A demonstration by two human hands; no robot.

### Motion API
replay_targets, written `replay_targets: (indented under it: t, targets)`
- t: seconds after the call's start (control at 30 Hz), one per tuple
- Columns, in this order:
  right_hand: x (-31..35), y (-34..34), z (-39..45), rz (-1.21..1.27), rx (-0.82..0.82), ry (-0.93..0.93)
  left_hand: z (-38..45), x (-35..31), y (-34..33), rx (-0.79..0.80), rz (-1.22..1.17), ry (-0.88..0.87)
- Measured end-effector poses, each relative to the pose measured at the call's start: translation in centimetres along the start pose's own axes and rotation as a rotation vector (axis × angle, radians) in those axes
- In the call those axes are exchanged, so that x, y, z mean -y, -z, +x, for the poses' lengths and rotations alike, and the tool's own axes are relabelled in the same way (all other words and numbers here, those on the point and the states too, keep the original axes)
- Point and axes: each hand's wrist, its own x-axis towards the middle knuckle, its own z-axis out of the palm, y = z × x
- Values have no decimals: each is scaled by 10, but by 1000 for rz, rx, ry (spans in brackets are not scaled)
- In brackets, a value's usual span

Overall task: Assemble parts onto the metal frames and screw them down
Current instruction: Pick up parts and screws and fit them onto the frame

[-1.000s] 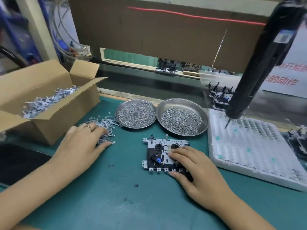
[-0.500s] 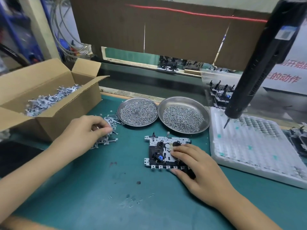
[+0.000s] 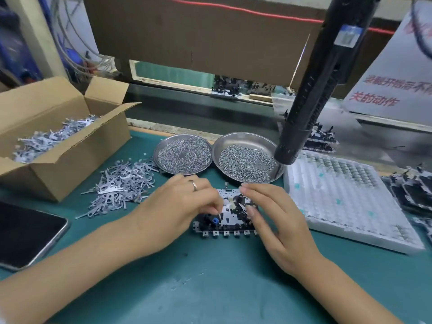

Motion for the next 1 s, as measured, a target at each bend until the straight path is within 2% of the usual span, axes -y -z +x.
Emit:
replay_targets:
  t: [0.07,0.13,0.3,0.4,0.6,0.77,1.0]
  targets:
    - [-1,-2,7,37,31,-68,10,-3,-11,12,113,-104]
    - [-2,-4,10,20,62,-109,14,-2,-18,-4,49,-110]
    - [-4,-7,7,227,50,-277,5,7,-34,-69,-298,49]
    - [-3,-12,3,236,22,-309,2,4,-40,-117,-393,165]
    - [-3,-12,1,223,7,-275,1,0,-46,-188,-397,296]
    - [-4,-8,-2,239,72,-201,2,-3,-45,-191,-416,360]
    - [-7,-2,-2,134,184,-84,2,-7,-46,-215,-413,418]
